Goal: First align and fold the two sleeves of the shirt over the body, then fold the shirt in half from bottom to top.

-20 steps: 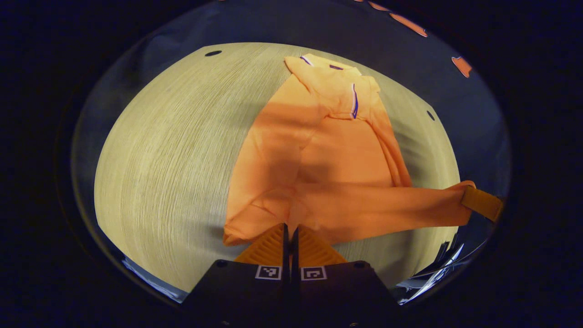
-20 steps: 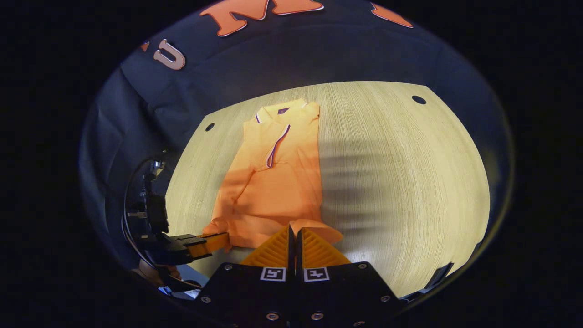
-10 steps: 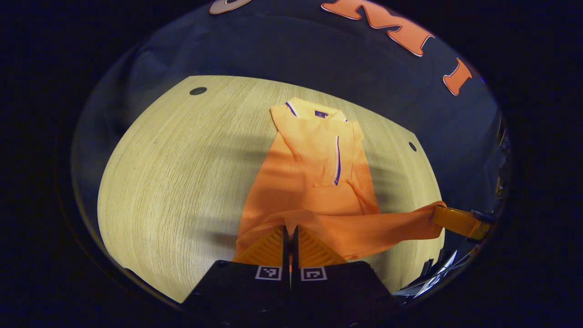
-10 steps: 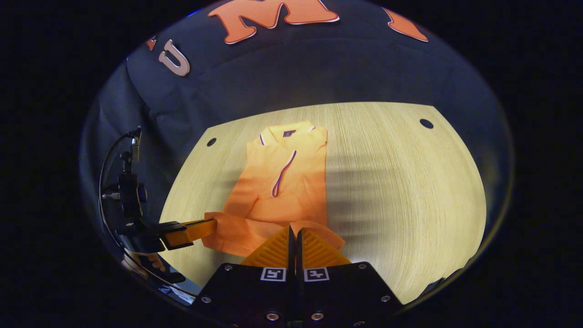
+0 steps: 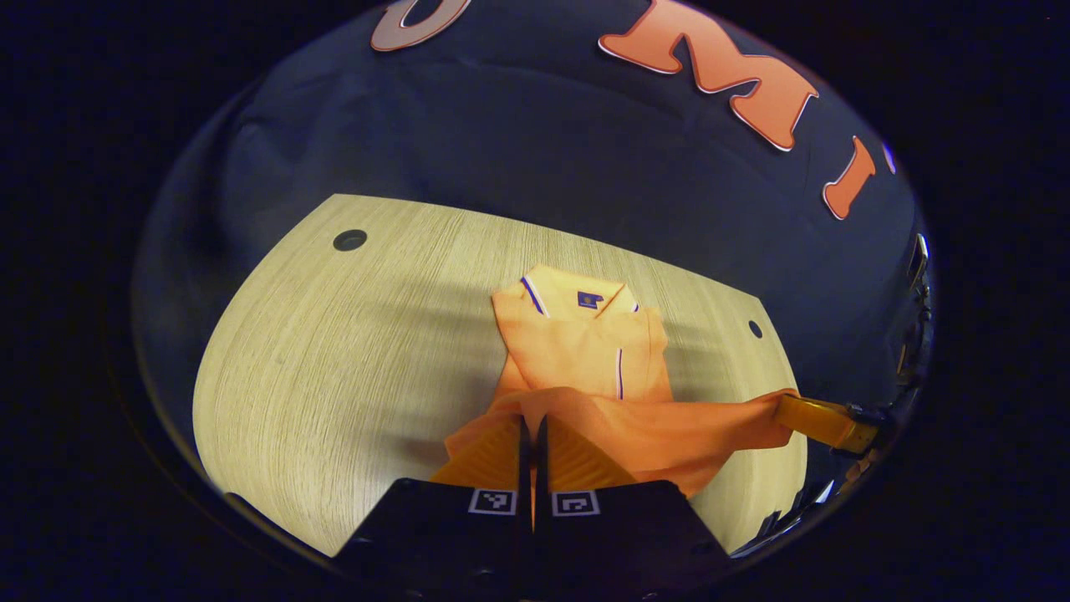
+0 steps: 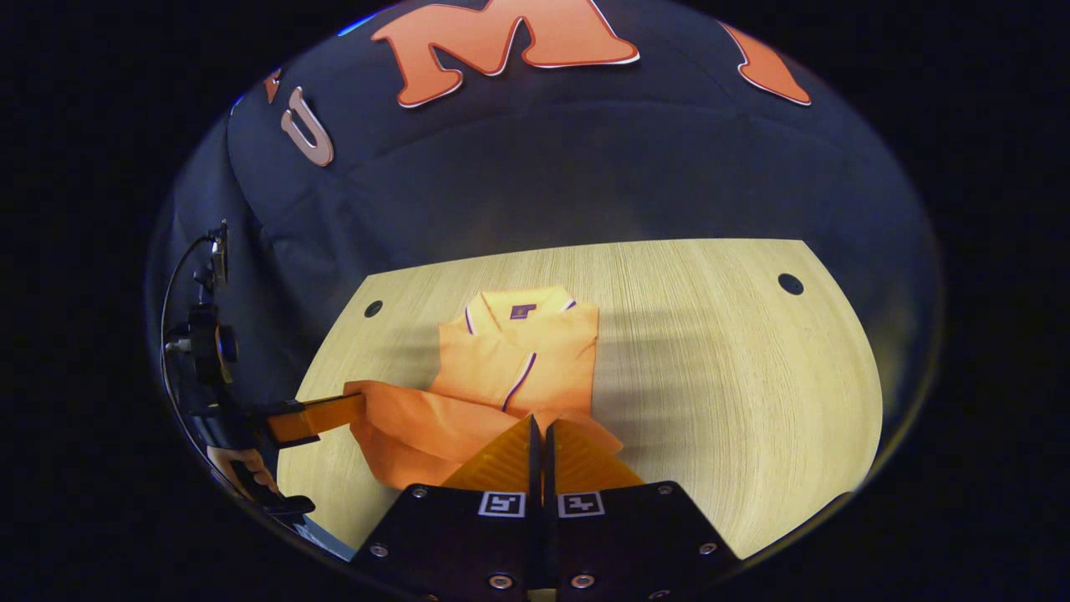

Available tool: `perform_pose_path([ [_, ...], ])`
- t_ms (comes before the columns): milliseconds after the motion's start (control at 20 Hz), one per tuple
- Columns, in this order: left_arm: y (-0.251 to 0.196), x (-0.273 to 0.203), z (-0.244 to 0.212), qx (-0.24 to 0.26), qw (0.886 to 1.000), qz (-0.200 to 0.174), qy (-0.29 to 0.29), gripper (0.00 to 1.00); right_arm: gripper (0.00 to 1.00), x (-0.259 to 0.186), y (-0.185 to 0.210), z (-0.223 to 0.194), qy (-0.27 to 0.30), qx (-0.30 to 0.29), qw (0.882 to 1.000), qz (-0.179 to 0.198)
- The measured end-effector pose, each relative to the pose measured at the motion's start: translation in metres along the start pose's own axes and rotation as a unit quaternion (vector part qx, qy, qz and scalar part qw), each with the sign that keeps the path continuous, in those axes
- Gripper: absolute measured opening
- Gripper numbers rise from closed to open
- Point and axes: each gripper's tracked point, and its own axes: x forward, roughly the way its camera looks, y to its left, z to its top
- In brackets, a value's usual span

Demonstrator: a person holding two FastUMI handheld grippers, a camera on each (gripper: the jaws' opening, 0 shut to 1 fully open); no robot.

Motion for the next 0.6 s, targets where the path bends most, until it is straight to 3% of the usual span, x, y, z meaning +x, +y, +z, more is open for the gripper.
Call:
perform_pose_path([
  [350, -0.003, 0.057, 0.066, 0.023, 1.000, 0.001, -0.017, 0.01, 0.00, 0.060, -0.019, 0.054, -0.018, -0.015, 0.999, -0.024],
  [600, 0.021, 0.101, 0.098, 0.074, 0.996, 0.043, -0.024, 0.01, 0.01, 0.111, -0.041, 0.081, -0.026, 0.001, 0.998, -0.052],
])
